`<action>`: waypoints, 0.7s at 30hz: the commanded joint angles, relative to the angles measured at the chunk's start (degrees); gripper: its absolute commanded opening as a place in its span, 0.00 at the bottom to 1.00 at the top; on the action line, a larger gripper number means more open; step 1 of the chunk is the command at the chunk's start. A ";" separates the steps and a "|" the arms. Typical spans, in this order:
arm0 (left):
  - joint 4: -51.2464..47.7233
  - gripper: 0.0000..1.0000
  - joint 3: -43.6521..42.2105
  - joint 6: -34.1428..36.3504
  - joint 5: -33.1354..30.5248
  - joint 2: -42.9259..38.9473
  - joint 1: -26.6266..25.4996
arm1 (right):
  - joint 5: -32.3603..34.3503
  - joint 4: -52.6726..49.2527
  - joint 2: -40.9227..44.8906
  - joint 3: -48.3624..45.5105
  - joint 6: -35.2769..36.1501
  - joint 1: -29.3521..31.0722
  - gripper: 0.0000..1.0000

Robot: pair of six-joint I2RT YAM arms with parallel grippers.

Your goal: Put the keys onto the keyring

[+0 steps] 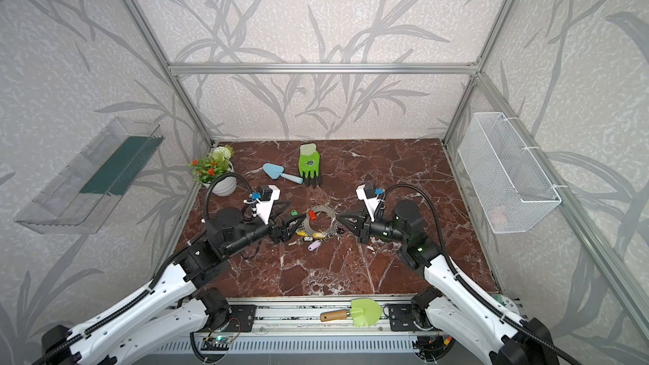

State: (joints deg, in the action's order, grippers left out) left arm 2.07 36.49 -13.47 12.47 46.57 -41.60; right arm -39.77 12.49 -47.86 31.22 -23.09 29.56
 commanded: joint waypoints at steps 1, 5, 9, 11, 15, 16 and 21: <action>-3.36 0.75 2.76 1.72 -0.89 4.16 0.12 | 13.06 -21.72 2.40 4.84 6.61 -0.10 0.00; -8.26 0.69 9.44 0.64 -3.48 16.75 0.10 | 21.67 -28.35 4.34 5.18 5.34 -0.08 0.00; -17.27 0.59 20.81 0.11 0.33 32.36 0.12 | 26.01 -26.86 6.25 2.97 4.68 -0.06 0.00; -17.45 0.57 23.23 -0.93 -0.80 37.60 0.03 | 27.23 -25.57 6.28 2.07 4.82 -0.11 0.00; -19.60 0.54 29.58 -4.45 -3.11 46.57 0.12 | 27.20 -23.19 5.51 0.56 3.60 -0.25 0.00; -20.09 0.53 30.94 -5.30 -3.57 48.26 0.12 | 27.18 -22.82 5.43 0.22 3.41 -0.21 0.00; -21.60 0.50 36.08 -10.26 -4.14 55.59 -0.44 | 27.81 -22.97 5.58 -0.55 4.22 -0.29 0.00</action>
State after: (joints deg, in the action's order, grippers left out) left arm -16.69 69.65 -19.42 9.85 100.44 -41.58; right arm -13.30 -11.81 -42.57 31.09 -19.49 29.43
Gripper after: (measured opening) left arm 0.499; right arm 0.050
